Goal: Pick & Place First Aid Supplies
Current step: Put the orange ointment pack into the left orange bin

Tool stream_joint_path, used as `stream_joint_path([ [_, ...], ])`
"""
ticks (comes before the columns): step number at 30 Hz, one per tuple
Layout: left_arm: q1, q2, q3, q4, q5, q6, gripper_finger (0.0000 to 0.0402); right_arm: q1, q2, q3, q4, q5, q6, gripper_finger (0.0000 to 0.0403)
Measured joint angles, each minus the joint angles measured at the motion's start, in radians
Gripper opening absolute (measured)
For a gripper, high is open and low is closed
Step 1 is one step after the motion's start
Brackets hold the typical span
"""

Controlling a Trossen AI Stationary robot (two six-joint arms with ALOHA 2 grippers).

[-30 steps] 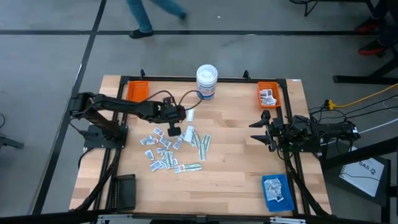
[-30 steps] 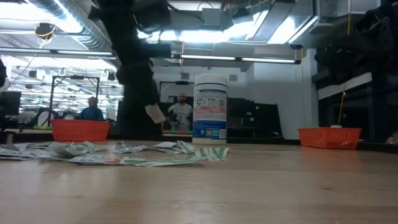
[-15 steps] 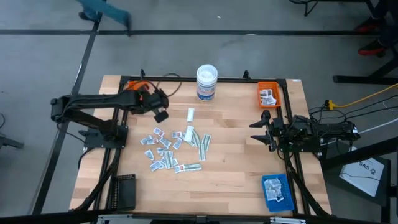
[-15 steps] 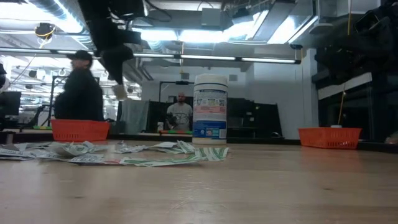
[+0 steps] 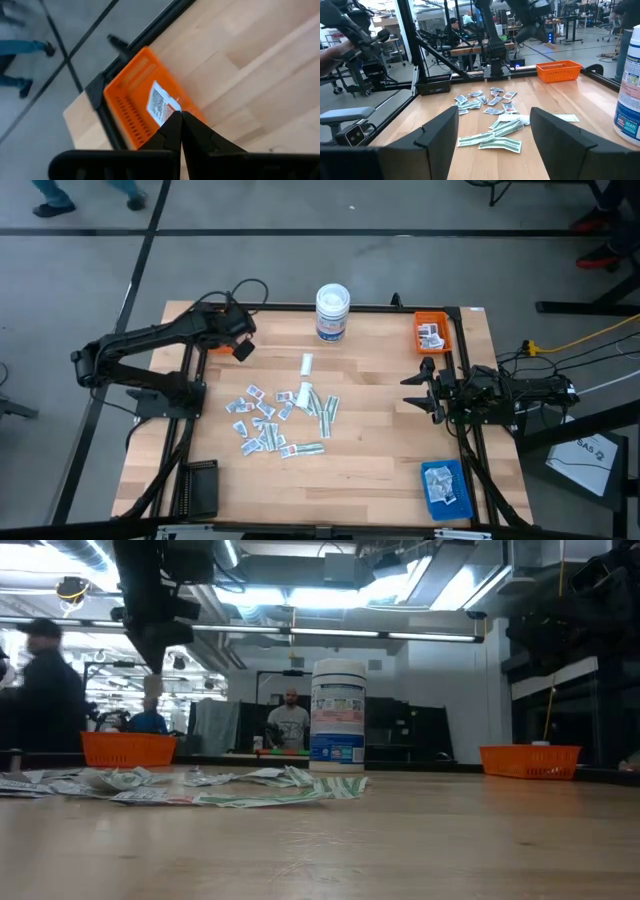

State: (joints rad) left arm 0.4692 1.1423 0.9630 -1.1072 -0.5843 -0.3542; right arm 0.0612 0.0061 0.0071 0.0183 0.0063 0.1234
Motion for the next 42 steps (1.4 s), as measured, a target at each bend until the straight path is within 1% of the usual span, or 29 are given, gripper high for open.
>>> stream_joint_path([
  [3, 0.045, 0.002, 0.000, -0.018, 0.012, 0.000, 0.0001, 0.000, 0.000, 0.000, 0.000, 0.000, 0.000, 0.0245],
  [7, 0.109, 0.004, 0.000, -0.035, 0.060, -0.001, 0.0002, 0.000, 0.000, 0.000, 0.000, 0.000, 0.000, 0.0245],
  [13, 0.185, 0.004, 0.000, -0.041, 0.025, 0.039, 0.0003, 0.000, 0.000, 0.000, 0.000, 0.000, 0.000, 0.0245],
  [19, 0.230, 0.004, 0.000, -0.041, 0.025, 0.086, 0.0016, 0.000, 0.000, 0.000, 0.000, 0.000, 0.000, 0.0245],
  [23, 0.236, 0.004, 0.000, -0.041, 0.025, 0.096, 0.0042, 0.000, 0.000, 0.000, 0.000, 0.000, 0.000, 0.0245],
  [31, 0.236, 0.004, 0.000, -0.038, 0.029, 0.105, 0.0125, 0.000, 0.000, 0.000, 0.000, 0.000, 0.000, 0.0245],
  [33, 0.236, 0.004, 0.000, -0.024, 0.064, 0.106, 0.0142, 0.000, 0.000, 0.000, 0.000, 0.000, 0.000, 0.0245],
  [36, 0.234, 0.004, 0.000, 0.020, 0.192, 0.118, 0.0153, 0.000, 0.000, 0.000, 0.000, 0.000, 0.000, 0.0245],
  [38, 0.220, 0.004, 0.000, 0.063, 0.255, 0.134, 0.0153, 0.000, 0.000, 0.000, 0.000, 0.000, 0.000, 0.0245],
  [42, 0.160, 0.004, 0.001, 0.167, 0.321, 0.179, 0.0145, 0.000, 0.000, 0.000, 0.000, 0.000, 0.000, 0.0245],
])
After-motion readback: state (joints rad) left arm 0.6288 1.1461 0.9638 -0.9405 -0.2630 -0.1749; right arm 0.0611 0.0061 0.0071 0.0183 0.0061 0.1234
